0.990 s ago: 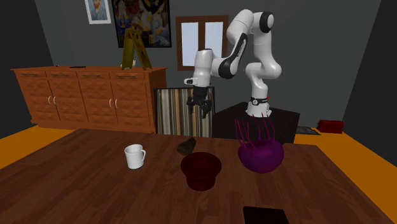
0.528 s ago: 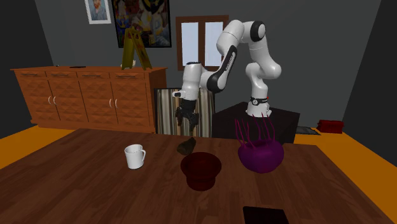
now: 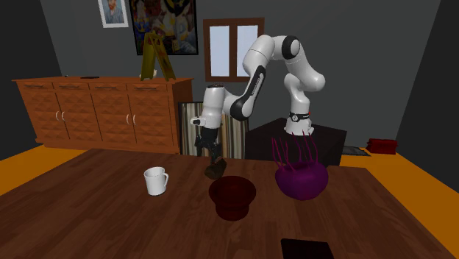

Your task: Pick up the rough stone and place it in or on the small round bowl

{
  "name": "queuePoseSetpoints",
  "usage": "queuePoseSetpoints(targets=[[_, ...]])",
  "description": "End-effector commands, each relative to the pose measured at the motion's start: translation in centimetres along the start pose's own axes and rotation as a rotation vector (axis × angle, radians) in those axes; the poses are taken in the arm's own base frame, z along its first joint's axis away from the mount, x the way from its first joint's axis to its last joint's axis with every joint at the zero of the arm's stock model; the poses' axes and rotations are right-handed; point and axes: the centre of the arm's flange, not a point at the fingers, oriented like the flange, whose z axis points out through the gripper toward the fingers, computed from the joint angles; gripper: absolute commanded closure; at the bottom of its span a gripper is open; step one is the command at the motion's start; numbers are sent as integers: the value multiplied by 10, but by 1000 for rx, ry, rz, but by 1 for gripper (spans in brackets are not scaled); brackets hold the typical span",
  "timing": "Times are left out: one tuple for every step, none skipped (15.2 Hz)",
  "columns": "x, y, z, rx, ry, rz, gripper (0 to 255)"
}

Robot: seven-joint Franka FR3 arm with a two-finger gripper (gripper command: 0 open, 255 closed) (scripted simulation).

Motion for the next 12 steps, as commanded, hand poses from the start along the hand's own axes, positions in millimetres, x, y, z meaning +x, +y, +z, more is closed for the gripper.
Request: queuePoseSetpoints(targets=[[-1, 1, 12, 0, 0, 0, 0], [-1, 1, 17, 0, 0, 0, 0], [-1, 1, 20, 0, 0, 0, 0], [-1, 1, 20, 0, 0, 0, 0], [-1, 1, 20, 0, 0, 0, 0], [-1, 1, 20, 0, 0, 0, 0], [-1, 1, 20, 0, 0, 0, 0], [-1, 1, 20, 0, 0, 0, 0], [-1, 1, 20, 0, 0, 0, 0], [-1, 1, 20, 0, 0, 0, 0], [-1, 1, 20, 0, 0, 0, 255], [-1, 1, 20, 0, 0, 0, 255]])
